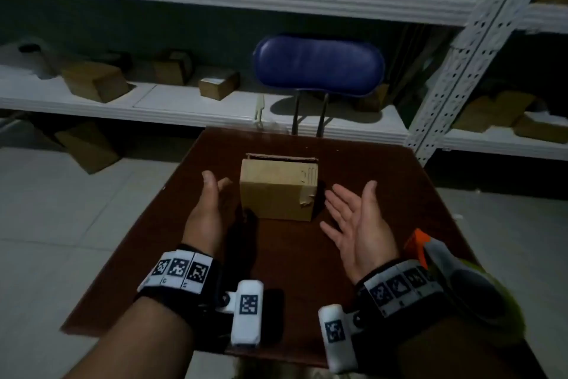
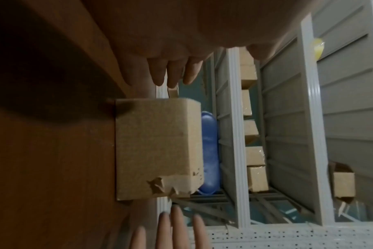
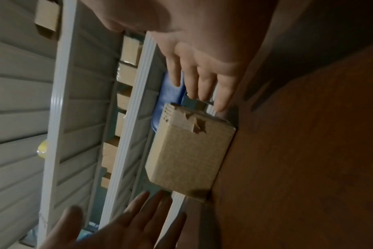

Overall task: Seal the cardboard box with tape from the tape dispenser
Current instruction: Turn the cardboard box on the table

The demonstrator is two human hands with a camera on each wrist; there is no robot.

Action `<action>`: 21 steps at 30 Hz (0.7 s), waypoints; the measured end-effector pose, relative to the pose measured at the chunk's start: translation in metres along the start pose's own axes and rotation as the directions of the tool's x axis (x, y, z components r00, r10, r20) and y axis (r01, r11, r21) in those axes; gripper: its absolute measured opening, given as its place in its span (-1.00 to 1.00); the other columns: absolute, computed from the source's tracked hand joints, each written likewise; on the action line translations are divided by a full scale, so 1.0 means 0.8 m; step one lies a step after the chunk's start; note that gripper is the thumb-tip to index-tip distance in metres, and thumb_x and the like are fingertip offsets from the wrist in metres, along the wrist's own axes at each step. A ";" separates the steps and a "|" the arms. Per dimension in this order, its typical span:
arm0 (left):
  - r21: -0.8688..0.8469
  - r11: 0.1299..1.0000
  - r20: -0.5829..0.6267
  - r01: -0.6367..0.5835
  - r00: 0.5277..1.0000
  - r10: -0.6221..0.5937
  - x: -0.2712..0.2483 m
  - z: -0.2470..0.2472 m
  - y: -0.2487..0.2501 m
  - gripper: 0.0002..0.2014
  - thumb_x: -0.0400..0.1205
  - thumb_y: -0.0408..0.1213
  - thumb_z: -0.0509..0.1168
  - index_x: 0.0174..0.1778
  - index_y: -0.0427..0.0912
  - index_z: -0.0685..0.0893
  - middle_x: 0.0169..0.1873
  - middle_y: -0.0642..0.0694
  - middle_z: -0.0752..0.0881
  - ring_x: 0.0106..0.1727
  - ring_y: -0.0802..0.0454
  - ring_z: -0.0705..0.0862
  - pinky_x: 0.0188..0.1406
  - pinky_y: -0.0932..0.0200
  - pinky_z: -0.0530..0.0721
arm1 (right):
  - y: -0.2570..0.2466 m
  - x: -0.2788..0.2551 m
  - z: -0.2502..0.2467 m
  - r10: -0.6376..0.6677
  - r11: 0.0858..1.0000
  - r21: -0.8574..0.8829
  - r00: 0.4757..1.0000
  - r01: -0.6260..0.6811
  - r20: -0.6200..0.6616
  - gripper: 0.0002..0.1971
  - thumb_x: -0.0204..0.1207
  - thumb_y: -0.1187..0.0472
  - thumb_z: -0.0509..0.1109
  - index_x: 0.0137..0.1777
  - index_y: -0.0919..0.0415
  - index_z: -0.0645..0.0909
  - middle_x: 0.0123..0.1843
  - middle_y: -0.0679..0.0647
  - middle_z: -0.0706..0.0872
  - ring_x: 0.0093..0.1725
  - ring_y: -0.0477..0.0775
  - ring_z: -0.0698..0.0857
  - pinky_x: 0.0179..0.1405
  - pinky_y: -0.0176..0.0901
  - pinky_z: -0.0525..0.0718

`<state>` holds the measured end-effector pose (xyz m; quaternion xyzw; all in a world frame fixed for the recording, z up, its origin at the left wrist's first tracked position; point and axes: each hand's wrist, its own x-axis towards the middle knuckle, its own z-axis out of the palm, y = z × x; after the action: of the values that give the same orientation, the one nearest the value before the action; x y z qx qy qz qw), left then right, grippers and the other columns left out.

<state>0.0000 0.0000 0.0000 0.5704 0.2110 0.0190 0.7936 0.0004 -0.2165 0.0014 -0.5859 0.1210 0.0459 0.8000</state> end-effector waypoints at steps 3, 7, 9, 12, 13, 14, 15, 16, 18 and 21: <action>-0.043 0.998 0.067 0.053 0.997 -0.050 0.012 0.016 0.000 -0.29 0.70 0.31 -0.04 0.57 -0.15 0.46 0.29 -0.09 0.70 0.14 0.06 0.69 0.03 0.13 0.59 | 0.003 0.014 0.001 0.040 0.999 -0.024 0.998 -0.039 0.041 0.03 0.34 -0.57 0.01 0.65 0.12 0.44 0.67 0.11 0.50 0.62 0.01 0.47 0.55 0.10 0.44; 0.009 0.999 0.033 0.048 0.998 -0.048 0.021 0.020 -0.013 -0.29 0.67 0.34 -0.02 0.59 -0.08 0.44 0.32 -0.07 0.68 0.21 0.05 0.68 0.14 0.05 0.60 | 0.004 0.018 0.002 0.034 0.998 -0.055 0.999 -0.033 0.020 0.03 0.29 -0.61 0.04 0.61 0.08 0.50 0.61 0.08 0.58 0.54 -0.01 0.56 0.54 0.18 0.48; 0.040 0.998 -0.004 0.040 0.999 -0.040 0.022 0.018 -0.015 -0.36 0.68 0.32 0.02 0.51 -0.05 0.51 0.26 -0.08 0.71 0.25 -0.02 0.68 0.25 -0.03 0.60 | 0.002 0.016 -0.001 0.019 0.996 -0.087 0.999 -0.022 -0.032 -0.03 0.29 -0.60 0.08 0.54 0.03 0.58 0.52 0.08 0.66 0.46 0.01 0.63 0.43 0.20 0.57; 0.085 0.995 -0.050 0.043 0.998 -0.039 0.017 0.015 -0.011 -0.47 0.66 0.29 0.13 0.25 -0.07 0.63 0.03 -0.12 0.75 0.04 0.02 0.71 0.16 -0.02 0.61 | -0.003 0.008 -0.005 0.017 0.988 -0.150 0.996 -0.030 -0.085 -0.15 0.36 -0.55 0.09 0.47 -0.02 0.63 0.39 0.05 0.72 0.33 0.00 0.69 0.22 0.09 0.65; 0.135 0.990 -0.038 0.038 0.999 -0.033 0.014 0.012 -0.012 -0.48 0.58 0.31 0.22 0.17 -0.06 0.66 0.04 -0.19 0.76 -0.01 0.01 0.71 0.17 -0.05 0.61 | -0.004 0.004 -0.006 0.022 0.987 -0.159 0.995 -0.037 -0.095 -0.22 0.45 -0.51 0.10 0.46 -0.02 0.63 0.35 0.05 0.73 0.29 0.01 0.70 0.17 0.06 0.65; 0.186 0.982 -0.035 0.030 0.999 -0.024 0.008 0.009 -0.012 -0.46 0.48 0.30 0.33 0.17 -0.05 0.67 0.11 -0.24 0.75 0.00 -0.01 0.71 0.20 -0.09 0.61 | -0.004 -0.002 -0.007 0.028 0.985 -0.166 0.994 -0.045 -0.102 -0.31 0.55 -0.44 0.12 0.46 0.00 0.63 0.32 0.06 0.73 0.27 0.03 0.71 0.14 0.05 0.66; 0.230 0.973 -0.041 0.012 0.999 -0.002 0.002 0.006 -0.015 -0.44 0.42 0.23 0.41 0.24 -0.03 0.66 0.17 -0.23 0.73 0.07 -0.04 0.72 0.20 -0.09 0.63 | -0.003 -0.007 -0.008 0.033 0.983 -0.174 0.994 -0.052 -0.109 -0.38 0.63 -0.37 0.15 0.45 0.02 0.63 0.30 0.08 0.74 0.25 0.06 0.72 0.11 0.04 0.68; 0.265 0.964 -0.044 -0.017 0.999 0.030 -0.007 0.004 -0.017 -0.46 0.45 0.13 0.44 0.32 -0.01 0.64 0.21 -0.20 0.71 0.14 -0.07 0.71 0.17 -0.07 0.65 | -0.002 -0.014 -0.009 0.035 0.982 -0.181 0.993 -0.056 -0.116 -0.43 0.66 -0.33 0.18 0.45 0.03 0.64 0.28 0.08 0.75 0.25 0.08 0.73 0.11 0.05 0.69; 0.310 0.950 -0.065 -0.041 0.996 0.065 -0.026 0.002 -0.019 -0.54 0.56 -0.01 0.43 0.37 -0.02 0.62 0.24 -0.15 0.69 0.20 -0.11 0.69 0.15 -0.05 0.66 | 0.000 -0.029 -0.011 0.013 0.978 -0.204 0.992 -0.038 -0.122 -0.46 0.67 -0.31 0.23 0.42 0.03 0.66 0.26 0.07 0.76 0.25 0.10 0.74 0.12 0.06 0.72; 0.344 0.937 -0.071 -0.059 0.994 0.088 -0.062 0.000 -0.021 -0.52 0.54 0.06 0.41 0.35 -0.03 0.64 0.24 -0.13 0.70 0.17 -0.11 0.70 0.21 -0.10 0.67 | 0.000 -0.061 -0.014 -0.052 0.964 -0.264 0.990 0.016 -0.129 -0.66 0.69 -0.27 0.25 0.13 -0.10 0.72 0.08 -0.05 0.82 0.14 0.03 0.77 0.12 0.09 0.76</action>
<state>-0.0486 -0.0196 0.0000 0.7053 0.2231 0.0362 0.6719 -0.0487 -0.2237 0.0100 -0.6905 0.1577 0.0082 0.7059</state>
